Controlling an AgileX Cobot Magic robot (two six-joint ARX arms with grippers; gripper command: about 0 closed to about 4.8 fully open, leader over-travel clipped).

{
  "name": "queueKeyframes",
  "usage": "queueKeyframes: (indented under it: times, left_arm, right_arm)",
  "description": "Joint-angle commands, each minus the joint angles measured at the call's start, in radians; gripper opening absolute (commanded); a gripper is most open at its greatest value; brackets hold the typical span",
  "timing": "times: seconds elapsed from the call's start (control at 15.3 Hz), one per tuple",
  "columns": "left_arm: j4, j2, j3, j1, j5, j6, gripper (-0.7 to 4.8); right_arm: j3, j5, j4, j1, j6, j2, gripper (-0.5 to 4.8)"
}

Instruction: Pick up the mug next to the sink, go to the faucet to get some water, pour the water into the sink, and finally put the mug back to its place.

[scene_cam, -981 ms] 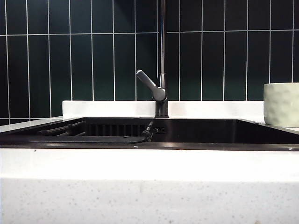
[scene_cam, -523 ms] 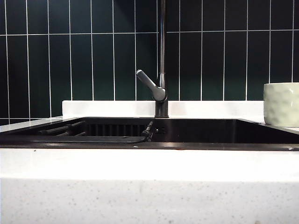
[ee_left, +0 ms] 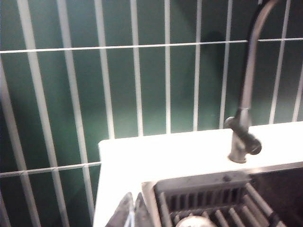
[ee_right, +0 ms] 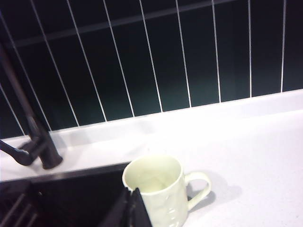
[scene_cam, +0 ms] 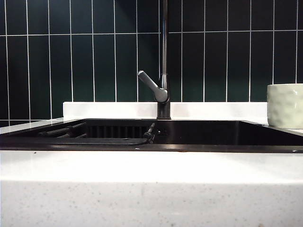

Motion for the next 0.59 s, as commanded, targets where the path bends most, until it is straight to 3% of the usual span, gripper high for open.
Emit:
queueKeyframes:
  times: [0.07, 0.13, 0.2, 0.26, 0.33, 0.39, 0.59]
  left_arm:
    - [0.039, 0.184, 0.127, -0.001, 0.105, -0.003, -0.04]
    - [0.051, 0.272, 0.175, -0.001, 0.152, -0.004, -0.03]
    - [0.065, 0.316, 0.19, -0.001, 0.16, -0.004, -0.02]
    - [0.096, 0.39, 0.197, -0.002, 0.185, -0.007, 0.47]
    - [0.115, 0.427, 0.197, -0.002, 0.198, -0.008, 0.9]
    - [0.146, 0.48, 0.197, -0.002, 0.198, -0.007, 0.95]
    - [0.257, 0.612, 0.197, -0.002, 0.198, -0.007, 0.94]
  right_arm:
    - [0.122, 0.007, -0.074, -0.008, -0.03, 0.191, -0.01]
    - [0.176, 0.003, -0.103, -0.024, -0.03, 0.296, 0.44]
    - [0.198, 0.004, -0.12, -0.039, -0.031, 0.355, 1.29]
    - [0.202, 0.01, -0.1, -0.065, -0.034, 0.447, 2.73]
    - [0.201, 0.042, -0.095, -0.068, -0.036, 0.491, 2.72]
    - [0.201, 0.119, -0.08, -0.067, -0.07, 0.562, 2.72]
    - [0.197, 0.132, 0.022, -0.068, -0.181, 0.727, 2.71]
